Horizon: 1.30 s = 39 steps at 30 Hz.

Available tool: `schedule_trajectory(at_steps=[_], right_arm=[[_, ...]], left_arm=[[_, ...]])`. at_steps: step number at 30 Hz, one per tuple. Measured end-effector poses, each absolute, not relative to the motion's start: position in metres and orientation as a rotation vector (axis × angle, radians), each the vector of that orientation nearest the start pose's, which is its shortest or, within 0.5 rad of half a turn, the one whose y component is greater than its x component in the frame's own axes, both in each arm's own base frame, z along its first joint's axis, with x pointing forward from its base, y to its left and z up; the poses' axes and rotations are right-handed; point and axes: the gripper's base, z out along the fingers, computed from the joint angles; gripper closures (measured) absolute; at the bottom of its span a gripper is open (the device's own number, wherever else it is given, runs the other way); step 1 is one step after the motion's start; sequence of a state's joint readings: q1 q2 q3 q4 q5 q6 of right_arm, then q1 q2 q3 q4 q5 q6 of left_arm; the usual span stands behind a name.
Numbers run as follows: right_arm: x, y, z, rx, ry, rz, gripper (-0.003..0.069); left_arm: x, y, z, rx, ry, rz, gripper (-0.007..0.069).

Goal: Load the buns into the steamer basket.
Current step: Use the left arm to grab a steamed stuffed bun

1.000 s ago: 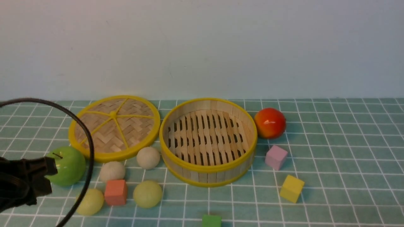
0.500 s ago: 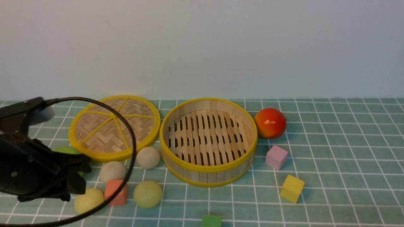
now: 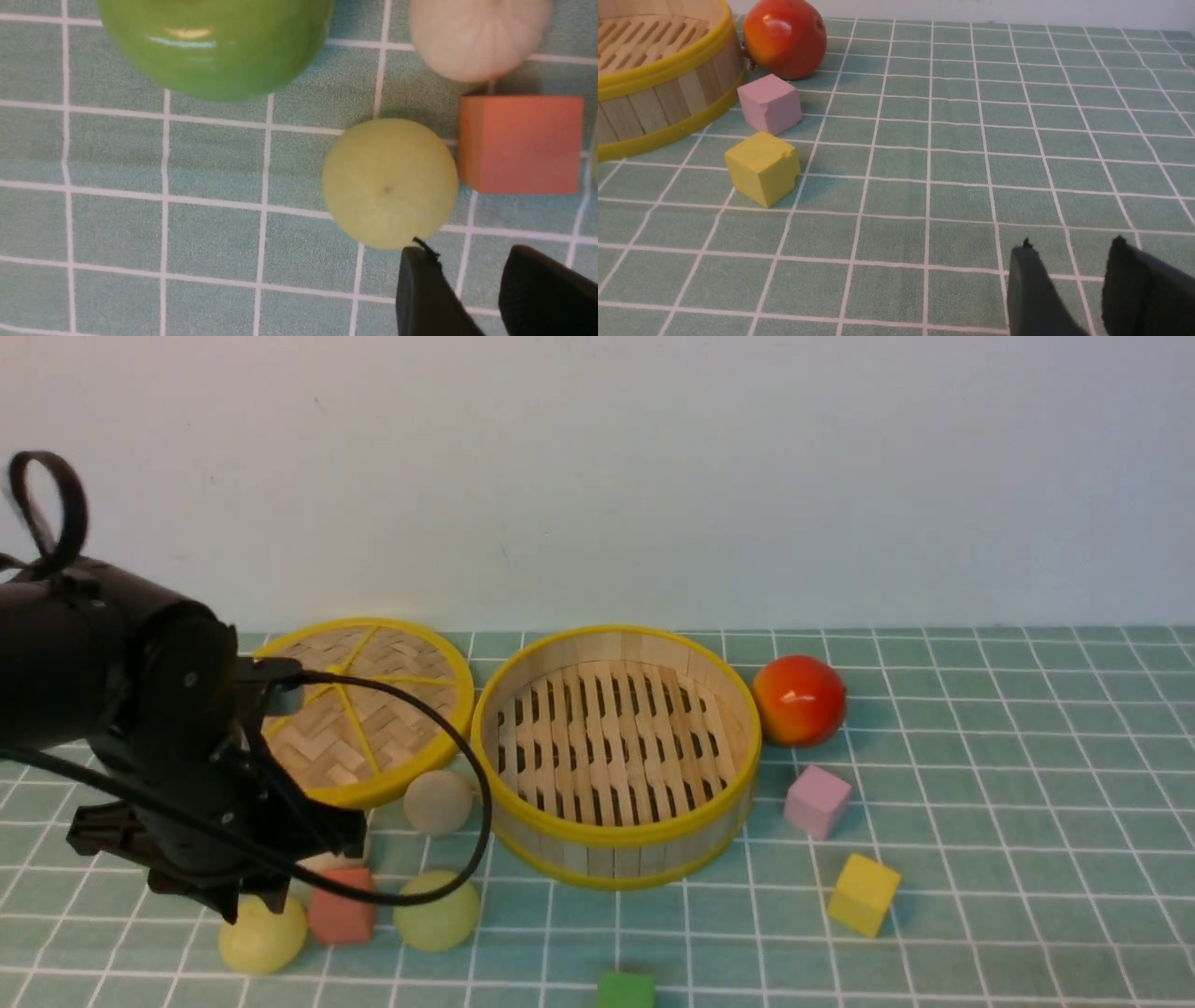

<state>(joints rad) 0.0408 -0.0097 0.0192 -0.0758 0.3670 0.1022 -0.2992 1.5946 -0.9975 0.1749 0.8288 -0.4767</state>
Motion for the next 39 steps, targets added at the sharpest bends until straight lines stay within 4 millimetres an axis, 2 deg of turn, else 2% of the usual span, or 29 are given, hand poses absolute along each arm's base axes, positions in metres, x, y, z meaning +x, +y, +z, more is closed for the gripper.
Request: schedule_trajectory(at_steps=[4,11,20,32,39], right_arm=[[0.053,0.000,0.174,0.010,1.859,0.025,0.0419],[0.053,0.000,0.174,0.010,1.859,0.025,0.0419],[0.053,0.000,0.174,0.010,1.859,0.025,0.0419],[0.053,0.000,0.174,0.010,1.859,0.025,0.0419],[0.053,0.000,0.174,0.010,1.859,0.025,0.0419]], left_arm=[[0.296,-0.071,0.200,-0.142,2.886,0.076,0.0386],[0.304,-0.051,0.202,-0.272,2.875,0.048,0.0386],[0.308,-0.056,0.200,-0.262,2.847,-0.035,0.0386],[0.316,-0.057,0.170,-0.259,2.923,-0.002,0.0386],[0.318,-0.057,0.168,-0.257,2.918,-0.004,0.0388]])
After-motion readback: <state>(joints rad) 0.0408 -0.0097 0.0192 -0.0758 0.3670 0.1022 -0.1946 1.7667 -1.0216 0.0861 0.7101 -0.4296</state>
